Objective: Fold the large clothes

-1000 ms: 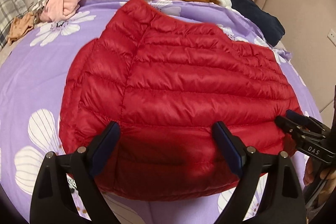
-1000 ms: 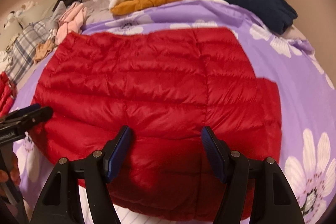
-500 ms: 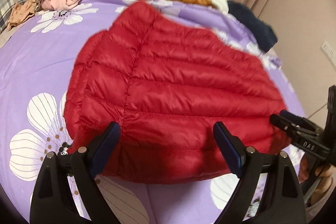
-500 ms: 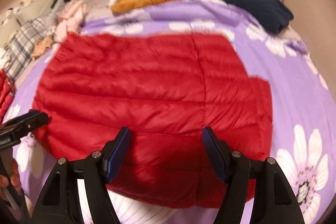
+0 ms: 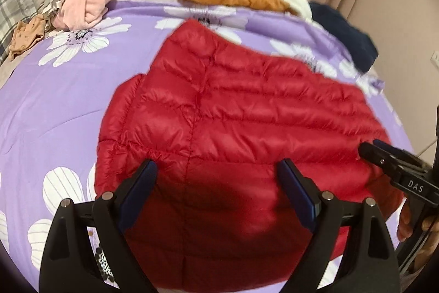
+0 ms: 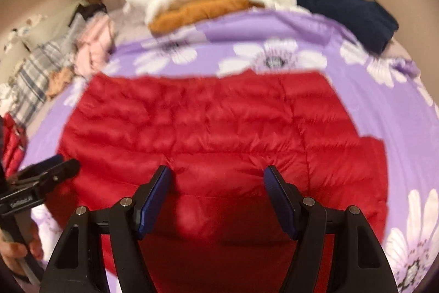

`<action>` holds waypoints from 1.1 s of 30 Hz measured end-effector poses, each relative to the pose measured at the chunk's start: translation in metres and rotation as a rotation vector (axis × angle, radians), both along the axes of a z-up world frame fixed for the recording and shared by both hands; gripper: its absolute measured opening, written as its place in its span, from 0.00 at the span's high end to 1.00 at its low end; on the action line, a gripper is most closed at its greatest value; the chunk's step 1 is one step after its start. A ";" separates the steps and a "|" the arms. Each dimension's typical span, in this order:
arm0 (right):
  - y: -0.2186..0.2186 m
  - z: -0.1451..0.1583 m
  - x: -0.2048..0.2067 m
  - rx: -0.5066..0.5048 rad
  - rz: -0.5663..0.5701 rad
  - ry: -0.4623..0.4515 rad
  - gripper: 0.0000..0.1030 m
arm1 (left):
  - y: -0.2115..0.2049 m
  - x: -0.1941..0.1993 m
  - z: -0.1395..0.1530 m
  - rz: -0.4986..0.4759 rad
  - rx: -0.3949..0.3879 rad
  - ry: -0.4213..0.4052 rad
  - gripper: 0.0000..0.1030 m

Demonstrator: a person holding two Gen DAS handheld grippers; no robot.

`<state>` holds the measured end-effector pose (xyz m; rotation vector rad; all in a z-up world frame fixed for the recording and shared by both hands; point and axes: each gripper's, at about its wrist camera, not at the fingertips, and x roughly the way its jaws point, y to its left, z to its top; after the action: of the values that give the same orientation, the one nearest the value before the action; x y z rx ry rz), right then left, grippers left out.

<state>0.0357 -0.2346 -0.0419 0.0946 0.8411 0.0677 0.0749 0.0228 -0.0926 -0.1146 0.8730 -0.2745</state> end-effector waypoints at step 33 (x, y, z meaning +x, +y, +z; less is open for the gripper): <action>-0.052 -0.023 -0.024 -0.025 -0.156 0.077 0.28 | 0.035 -0.030 -0.015 0.054 -0.070 0.053 0.10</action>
<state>0.0112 -0.2868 -0.0653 0.1395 0.9089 -0.0936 0.0446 0.0574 -0.1075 -0.2109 0.9116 -0.2523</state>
